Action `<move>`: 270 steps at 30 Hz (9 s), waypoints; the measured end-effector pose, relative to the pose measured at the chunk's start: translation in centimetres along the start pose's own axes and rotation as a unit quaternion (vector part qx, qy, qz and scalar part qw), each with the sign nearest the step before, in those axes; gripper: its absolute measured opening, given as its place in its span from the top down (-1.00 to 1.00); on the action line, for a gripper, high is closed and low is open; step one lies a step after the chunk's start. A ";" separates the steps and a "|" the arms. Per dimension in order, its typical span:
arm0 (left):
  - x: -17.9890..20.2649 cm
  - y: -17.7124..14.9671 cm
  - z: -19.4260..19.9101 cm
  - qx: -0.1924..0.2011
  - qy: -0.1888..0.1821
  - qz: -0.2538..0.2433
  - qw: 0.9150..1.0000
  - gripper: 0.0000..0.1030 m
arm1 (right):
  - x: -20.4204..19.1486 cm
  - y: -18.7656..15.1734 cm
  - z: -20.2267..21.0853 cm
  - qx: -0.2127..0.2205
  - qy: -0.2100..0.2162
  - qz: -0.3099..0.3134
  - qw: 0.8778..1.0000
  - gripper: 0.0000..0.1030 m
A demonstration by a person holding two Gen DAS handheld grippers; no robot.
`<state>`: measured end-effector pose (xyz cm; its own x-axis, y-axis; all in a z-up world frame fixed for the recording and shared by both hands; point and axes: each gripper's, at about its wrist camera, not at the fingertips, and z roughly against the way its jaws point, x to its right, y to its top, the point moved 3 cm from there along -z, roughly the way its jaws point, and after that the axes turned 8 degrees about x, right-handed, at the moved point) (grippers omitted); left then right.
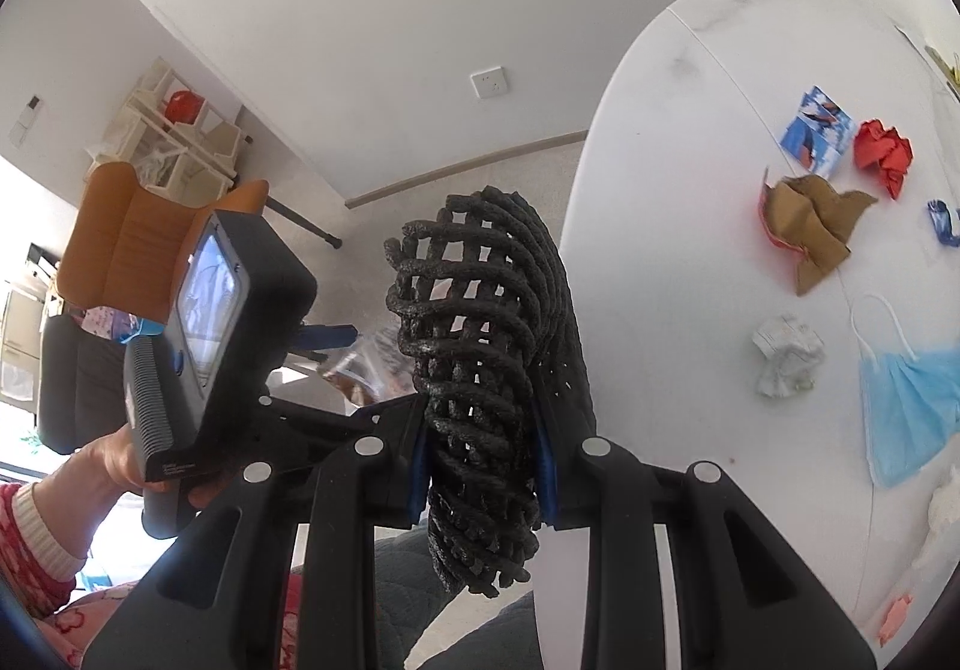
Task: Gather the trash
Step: 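Carry the snack bag over the wastebasket and open the left tool, then lower the black mesh sleeve over the wastebasket and open the right tool, then grasp the crumpled white paper with the left tool while the right tool grasps the blue mask, then carry the white paper over the wastebasket and open the left tool, then lower the blue mask into the wastebasket and open the right tool, then grasp the brown cardboard and red wrapper with the left tool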
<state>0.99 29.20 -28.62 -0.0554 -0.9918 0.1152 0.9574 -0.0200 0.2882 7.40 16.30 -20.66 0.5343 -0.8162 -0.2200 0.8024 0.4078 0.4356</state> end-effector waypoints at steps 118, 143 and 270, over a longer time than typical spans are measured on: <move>11.5 7.8 8.0 0.076 0.028 -0.012 0.997 0.30 | 11.3 -0.2 6.8 0.017 -0.024 -0.041 0.999 0.41; -0.8 1.8 4.1 0.034 0.021 0.008 0.999 0.30 | -2.1 1.9 -1.3 -0.047 -0.037 0.034 0.998 0.41; 17.1 21.7 -6.6 -0.015 0.034 0.334 0.942 -0.67 | 32.9 0.8 10.3 0.073 -0.162 -0.143 0.974 -0.84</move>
<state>22.67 11.00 -26.70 0.5790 -0.7904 0.2002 0.7801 0.6084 0.1459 22.88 -14.38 -18.56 0.1640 -0.9838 -0.0727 0.8467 0.1026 0.5221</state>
